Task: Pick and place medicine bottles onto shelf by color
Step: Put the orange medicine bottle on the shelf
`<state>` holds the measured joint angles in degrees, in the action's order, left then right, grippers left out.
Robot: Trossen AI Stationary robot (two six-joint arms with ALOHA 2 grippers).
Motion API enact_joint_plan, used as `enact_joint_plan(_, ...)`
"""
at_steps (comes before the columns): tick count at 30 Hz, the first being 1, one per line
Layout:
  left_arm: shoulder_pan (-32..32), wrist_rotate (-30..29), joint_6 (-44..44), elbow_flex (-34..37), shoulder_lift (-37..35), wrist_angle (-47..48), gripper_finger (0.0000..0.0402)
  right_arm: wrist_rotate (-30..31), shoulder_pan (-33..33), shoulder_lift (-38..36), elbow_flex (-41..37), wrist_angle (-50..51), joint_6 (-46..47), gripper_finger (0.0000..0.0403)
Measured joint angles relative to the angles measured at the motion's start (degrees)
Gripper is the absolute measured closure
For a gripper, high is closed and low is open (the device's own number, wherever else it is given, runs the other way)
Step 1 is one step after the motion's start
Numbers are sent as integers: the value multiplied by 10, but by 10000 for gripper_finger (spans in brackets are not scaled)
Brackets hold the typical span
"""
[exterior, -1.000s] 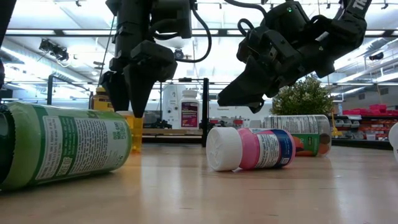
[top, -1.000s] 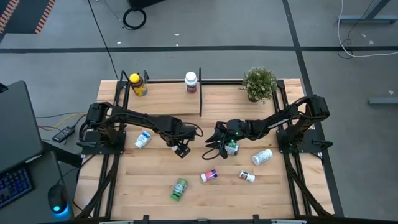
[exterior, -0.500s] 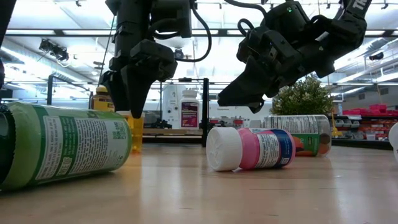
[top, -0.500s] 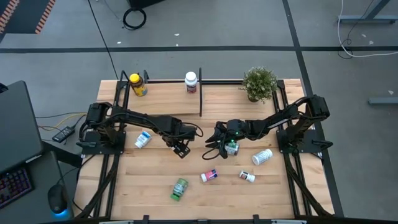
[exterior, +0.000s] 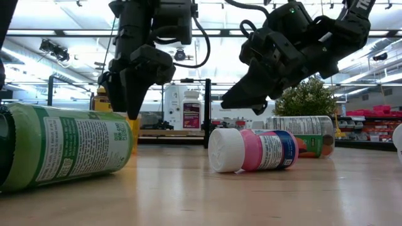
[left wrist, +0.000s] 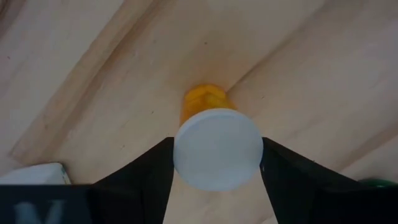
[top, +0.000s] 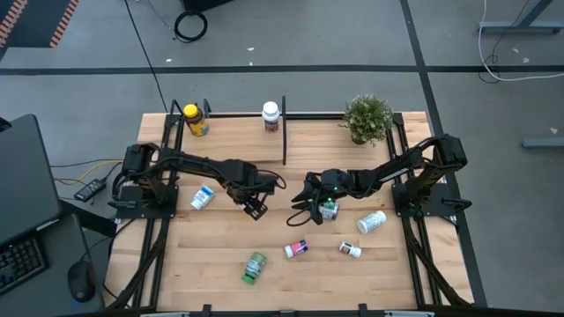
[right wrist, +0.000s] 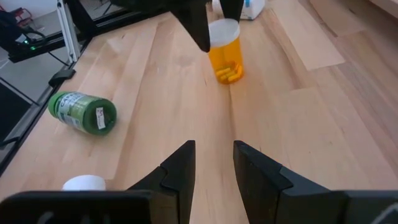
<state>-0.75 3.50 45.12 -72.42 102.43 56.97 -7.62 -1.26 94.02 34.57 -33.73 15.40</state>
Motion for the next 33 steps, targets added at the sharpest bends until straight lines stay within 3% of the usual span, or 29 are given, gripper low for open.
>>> enact_joint_plan(11,34,6,-33,-25,-2,68,181,0,0,0,0,10,1,286)
enact_joint_plan(20,63,-65,-109,-89,-3,151,173,0,0,0,0,11,1,286)
enact_joint_plan(28,102,-100,-167,-89,-56,178,184,0,0,0,0,21,16,286)
enact_joint_plan(33,148,-128,-202,-88,-104,180,171,-1,-1,0,0,32,16,286)
